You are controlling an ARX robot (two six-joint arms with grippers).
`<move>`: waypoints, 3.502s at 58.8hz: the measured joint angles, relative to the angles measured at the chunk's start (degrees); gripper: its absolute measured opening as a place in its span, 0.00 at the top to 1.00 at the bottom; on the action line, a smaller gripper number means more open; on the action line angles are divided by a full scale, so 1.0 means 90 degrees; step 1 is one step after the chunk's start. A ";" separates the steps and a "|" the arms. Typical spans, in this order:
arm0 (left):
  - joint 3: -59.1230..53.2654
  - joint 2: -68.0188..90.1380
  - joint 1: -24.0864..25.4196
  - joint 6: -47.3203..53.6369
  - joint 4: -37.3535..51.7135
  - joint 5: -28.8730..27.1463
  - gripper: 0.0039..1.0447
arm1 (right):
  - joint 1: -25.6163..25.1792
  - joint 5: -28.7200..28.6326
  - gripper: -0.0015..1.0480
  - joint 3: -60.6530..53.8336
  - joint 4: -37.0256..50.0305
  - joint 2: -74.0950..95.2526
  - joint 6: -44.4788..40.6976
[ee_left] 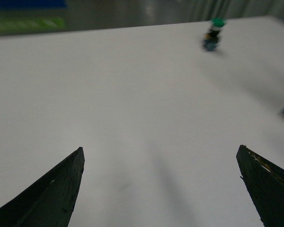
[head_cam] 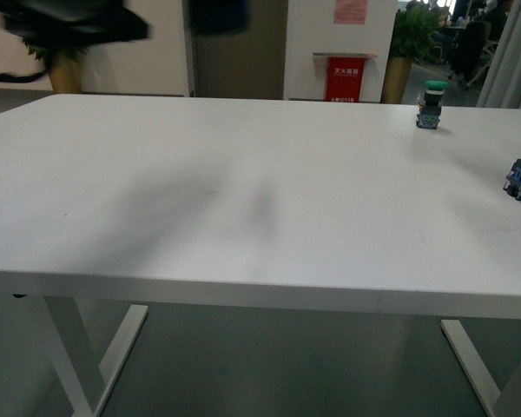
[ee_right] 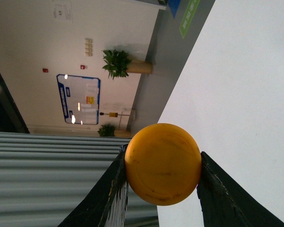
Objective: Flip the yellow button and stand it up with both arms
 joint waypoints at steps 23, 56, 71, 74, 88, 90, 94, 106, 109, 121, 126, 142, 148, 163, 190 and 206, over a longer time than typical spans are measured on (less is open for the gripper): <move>-0.3240 -0.2771 0.0789 0.2730 0.0406 -0.1064 0.14 | 0.0216 0.0136 0.66 -0.0493 -0.0015 -0.0746 -0.0223; -0.5911 -0.4799 0.1829 -0.0444 0.2555 -0.0148 0.96 | 0.0367 0.0240 0.66 -0.0673 0.0002 -0.0821 -0.0245; -0.6200 -0.5712 0.2110 -0.0471 0.1938 -0.0029 0.96 | 0.0374 0.0231 0.66 -0.0644 0.0000 -0.0799 -0.0250; -0.6278 -0.5877 0.2110 -0.0471 0.1846 -0.0017 0.96 | 0.0374 0.0233 0.66 -0.0622 -0.0007 -0.0777 -0.0257; -0.6348 -0.6572 0.2110 -0.0488 0.1435 -0.0019 0.96 | 0.0398 0.0253 0.66 -0.0571 -0.0010 -0.0697 -0.0294; -0.6348 -0.6693 0.2110 -0.0488 0.1326 -0.0019 0.96 | 0.0403 0.0253 0.66 -0.0573 -0.0010 -0.0697 -0.0313; -0.6348 -0.6931 0.2110 -0.0488 0.1090 -0.0019 0.96 | 0.0410 0.0253 0.66 -0.0573 -0.0010 -0.0695 -0.0321; -0.6348 -0.7485 0.2110 -0.0488 0.0534 -0.0017 0.96 | 0.0381 0.0236 0.66 -0.0573 -0.0012 -0.0687 -0.0364; -0.6348 -0.7599 0.2110 -0.0488 0.0420 -0.0019 0.96 | 0.0364 0.0233 0.66 -0.0573 -0.0024 -0.0687 -0.0364; -0.6348 -0.7980 0.2110 -0.0488 0.0034 -0.0019 0.96 | 0.0350 0.0228 0.66 -0.0505 -0.0053 -0.0668 -0.0381; -0.6346 -0.8582 0.2110 -0.0488 -0.0767 -0.0012 0.96 | 0.0350 0.0226 0.66 -0.0503 -0.0066 -0.0668 -0.0381; -0.6346 -0.9071 0.2110 -0.0488 -0.1098 -0.0015 0.96 | 0.0355 0.0236 0.66 -0.0491 -0.0119 -0.0658 -0.0406; -0.6346 -0.9071 0.2110 -0.0491 -0.1098 -0.0015 0.96 | 0.0355 0.0236 0.66 -0.0476 -0.0119 -0.0658 -0.0406; -0.6346 -0.9071 0.2110 -0.0493 -0.1098 -0.0015 0.75 | 0.0391 0.0731 0.66 0.0041 -0.0738 -0.0444 -0.1105; -0.6346 -0.9073 0.2110 -0.0493 -0.1098 -0.0015 0.05 | 0.0760 0.2973 0.66 0.3483 -0.3164 0.1117 -0.7429; -0.6346 -0.9073 0.2110 -0.0493 -0.1098 -0.0015 0.06 | 0.0629 0.3755 0.66 0.4770 -0.4597 0.2450 -1.0627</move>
